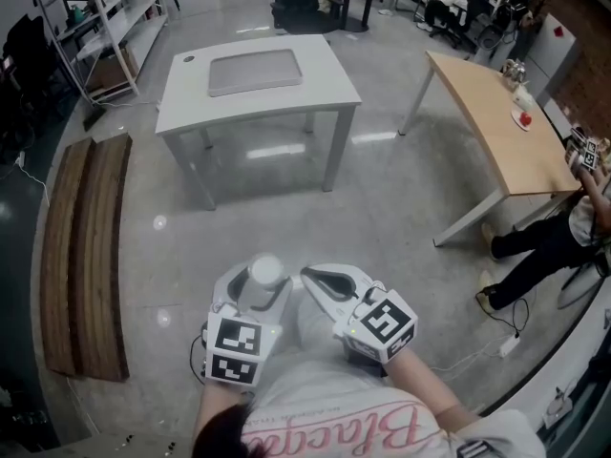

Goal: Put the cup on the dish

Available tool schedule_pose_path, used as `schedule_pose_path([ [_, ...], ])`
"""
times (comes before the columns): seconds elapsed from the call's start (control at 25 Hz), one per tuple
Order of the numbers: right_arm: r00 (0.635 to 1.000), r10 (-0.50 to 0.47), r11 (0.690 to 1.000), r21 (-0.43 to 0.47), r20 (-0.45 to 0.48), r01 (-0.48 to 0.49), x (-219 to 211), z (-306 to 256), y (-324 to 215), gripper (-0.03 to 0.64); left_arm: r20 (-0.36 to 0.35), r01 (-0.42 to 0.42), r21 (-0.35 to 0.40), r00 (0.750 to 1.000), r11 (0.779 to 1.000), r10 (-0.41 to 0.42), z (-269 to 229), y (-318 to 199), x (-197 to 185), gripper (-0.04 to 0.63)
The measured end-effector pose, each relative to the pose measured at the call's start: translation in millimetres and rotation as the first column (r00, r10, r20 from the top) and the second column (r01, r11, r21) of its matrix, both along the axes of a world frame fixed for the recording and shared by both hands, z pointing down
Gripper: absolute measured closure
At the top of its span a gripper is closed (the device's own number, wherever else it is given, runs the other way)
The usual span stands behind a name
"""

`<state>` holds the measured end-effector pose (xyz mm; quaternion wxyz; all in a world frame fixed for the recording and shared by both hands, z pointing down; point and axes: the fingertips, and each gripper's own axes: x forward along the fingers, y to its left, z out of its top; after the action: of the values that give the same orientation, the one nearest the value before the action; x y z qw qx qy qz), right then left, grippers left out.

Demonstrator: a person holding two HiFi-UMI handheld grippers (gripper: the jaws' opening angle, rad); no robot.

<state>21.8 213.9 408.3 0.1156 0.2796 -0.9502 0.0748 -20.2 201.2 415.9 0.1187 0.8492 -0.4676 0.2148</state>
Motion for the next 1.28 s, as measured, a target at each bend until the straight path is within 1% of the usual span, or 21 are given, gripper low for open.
schedule_pose_path([
  [0.16, 1.000, 0.017, 1.000, -0.005, 0.000, -0.017, -2, -3, -17, 0.615, 0.002, 0.007, -0.002, 1.000, 1.000, -0.007, 0, -15, -4, 0.337],
  [0.44, 1.000, 0.004, 1.000, -0.012, 0.003, -0.004, -4, -4, -53, 0.615, 0.013, 0.022, -0.020, 1.000, 1.000, -0.022, 2, -48, -5, 0.337],
  [0.52, 1.000, -0.012, 1.000, -0.012, 0.009, 0.012, -4, -5, -64, 0.615, 0.017, 0.027, -0.023, 1.000, 0.999, -0.026, 0, -60, -4, 0.337],
  [0.64, 1.000, -0.024, 1.000, -0.008, 0.015, 0.025, -2, -9, -82, 0.615, 0.022, 0.026, -0.017, 0.999, 1.000, -0.026, -5, -77, -2, 0.337],
  [0.84, 1.000, -0.016, 1.000, -0.013, 0.025, 0.016, 5, -8, -116, 0.615, 0.028, 0.035, -0.004, 0.999, 0.999, -0.035, -8, -111, 5, 0.337],
  [1.04, 0.998, -0.050, 0.998, -0.023, 0.029, 0.051, 6, -9, -148, 0.615, 0.035, 0.051, -0.006, 0.998, 0.999, -0.050, -12, -146, 11, 0.337],
  [1.28, 0.996, -0.084, 0.996, -0.026, 0.020, 0.085, 10, -16, -193, 0.615, 0.036, 0.088, 0.003, 0.995, 0.996, -0.088, -17, -192, 14, 0.337],
])
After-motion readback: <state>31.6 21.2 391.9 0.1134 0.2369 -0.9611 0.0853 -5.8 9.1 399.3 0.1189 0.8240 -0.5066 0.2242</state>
